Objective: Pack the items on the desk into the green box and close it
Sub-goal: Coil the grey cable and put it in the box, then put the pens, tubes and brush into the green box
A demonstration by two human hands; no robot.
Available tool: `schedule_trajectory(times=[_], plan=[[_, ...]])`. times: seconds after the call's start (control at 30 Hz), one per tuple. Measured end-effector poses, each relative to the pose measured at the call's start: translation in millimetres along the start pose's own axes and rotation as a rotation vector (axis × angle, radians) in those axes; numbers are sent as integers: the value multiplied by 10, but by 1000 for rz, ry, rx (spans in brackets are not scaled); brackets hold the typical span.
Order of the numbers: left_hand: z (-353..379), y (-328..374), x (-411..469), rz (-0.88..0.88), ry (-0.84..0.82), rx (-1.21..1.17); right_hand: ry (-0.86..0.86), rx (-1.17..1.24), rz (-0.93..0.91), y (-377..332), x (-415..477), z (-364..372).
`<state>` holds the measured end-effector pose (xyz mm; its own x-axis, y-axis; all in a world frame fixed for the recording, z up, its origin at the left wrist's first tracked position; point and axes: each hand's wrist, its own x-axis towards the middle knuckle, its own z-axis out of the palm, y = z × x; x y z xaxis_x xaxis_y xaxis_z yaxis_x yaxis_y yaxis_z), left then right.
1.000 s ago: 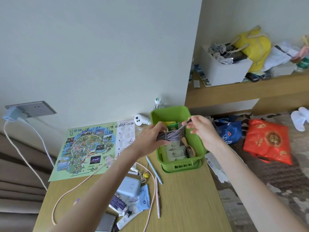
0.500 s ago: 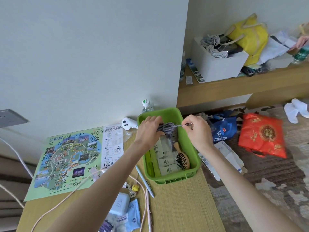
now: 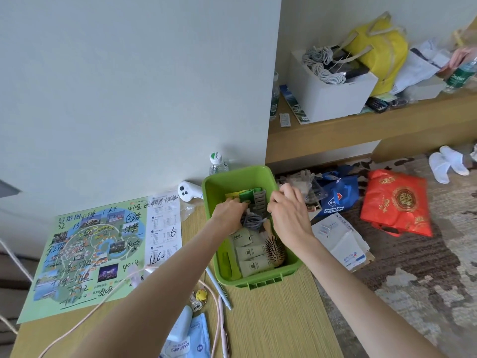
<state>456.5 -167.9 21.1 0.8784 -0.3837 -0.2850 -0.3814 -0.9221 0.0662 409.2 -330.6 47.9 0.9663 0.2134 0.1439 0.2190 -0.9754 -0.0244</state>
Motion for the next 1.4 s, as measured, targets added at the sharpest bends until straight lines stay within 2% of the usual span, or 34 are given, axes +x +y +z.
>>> schedule_trajectory(times=[0.07,0.13,0.33,0.53,0.63,0.7,0.77,0.83,0.93,1.03,1.17,1.4], plan=[[-21,-13,-30,27,28,26,-12,-7,-2,-11,-35,-24],[-81,-36,-77,40,123,19,6,24,2,-22,-73,-53],[-375,-277,-573,8,370,-180,58,252,-43,-201,-254,-183],[-261,-589,-1521,-152,606,-419,116,519,-161,-821,-648,-289],[66,-732,-2030,-240,579,-484,149,576,-235,-1200,-905,-247],[328,-811,-2343,-297,483,-505,125,590,-277,-1407,-1083,-161],[604,-833,-2626,-345,356,-518,31,595,-317,-1539,-1275,-24],[886,-785,-2889,-392,260,-536,-133,568,-336,-1605,-1480,162],[1243,-640,-3198,-407,179,-566,-370,462,-229,-1632,-1789,435],[1426,-509,-3366,-438,169,-534,-504,420,-131,-1620,-2022,613],[1467,-440,-3403,-446,210,-480,-517,435,-48,-1619,-2154,710],[1391,-326,-3190,-313,225,-471,-548,379,152,-1504,-2169,745]])
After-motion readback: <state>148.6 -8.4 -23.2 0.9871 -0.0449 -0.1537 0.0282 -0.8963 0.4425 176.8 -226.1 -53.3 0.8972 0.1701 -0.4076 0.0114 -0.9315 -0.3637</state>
